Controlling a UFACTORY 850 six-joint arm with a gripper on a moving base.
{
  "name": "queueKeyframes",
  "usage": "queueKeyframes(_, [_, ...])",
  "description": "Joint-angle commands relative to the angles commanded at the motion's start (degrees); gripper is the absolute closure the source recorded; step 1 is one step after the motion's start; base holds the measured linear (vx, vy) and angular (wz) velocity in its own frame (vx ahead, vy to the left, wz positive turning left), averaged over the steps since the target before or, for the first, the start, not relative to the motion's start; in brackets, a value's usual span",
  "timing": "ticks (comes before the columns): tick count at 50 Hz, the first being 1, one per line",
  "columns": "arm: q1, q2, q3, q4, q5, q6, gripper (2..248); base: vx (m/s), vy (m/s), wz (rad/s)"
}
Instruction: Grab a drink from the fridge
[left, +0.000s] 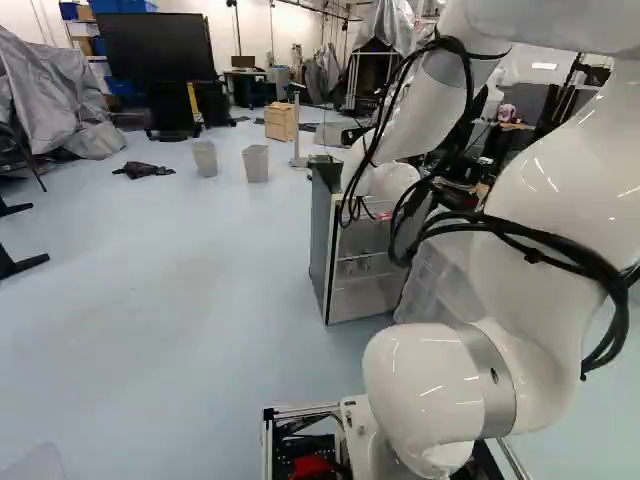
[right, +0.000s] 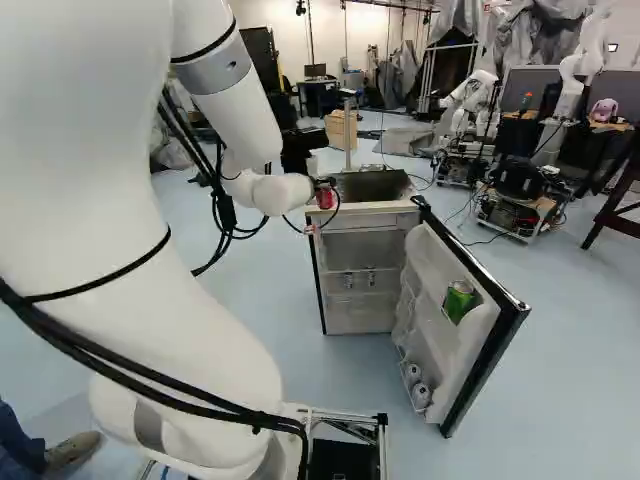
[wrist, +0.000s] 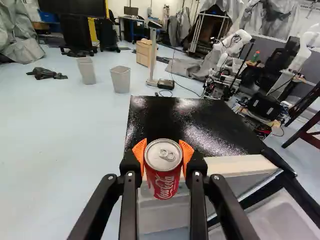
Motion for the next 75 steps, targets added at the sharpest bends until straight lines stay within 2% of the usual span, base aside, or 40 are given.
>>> queueKeyframes(31, [0.32,-6.87,-6.52,0.0,0.0,0.0,154,0.0,0.0,0.0])
queueKeyframes(44, [0.35,-7.56,-7.07,0.0,0.0,0.0,154,0.0,0.0,0.0])
queueKeyframes(58, [0.35,-7.59,-7.1,0.0,0.0,5.14,154,0.0,0.0,0.0])
queueKeyframes(75, [0.35,-8.65,-7.13,0.0,0.0,5.97,154,0.0,0.0,0.0])
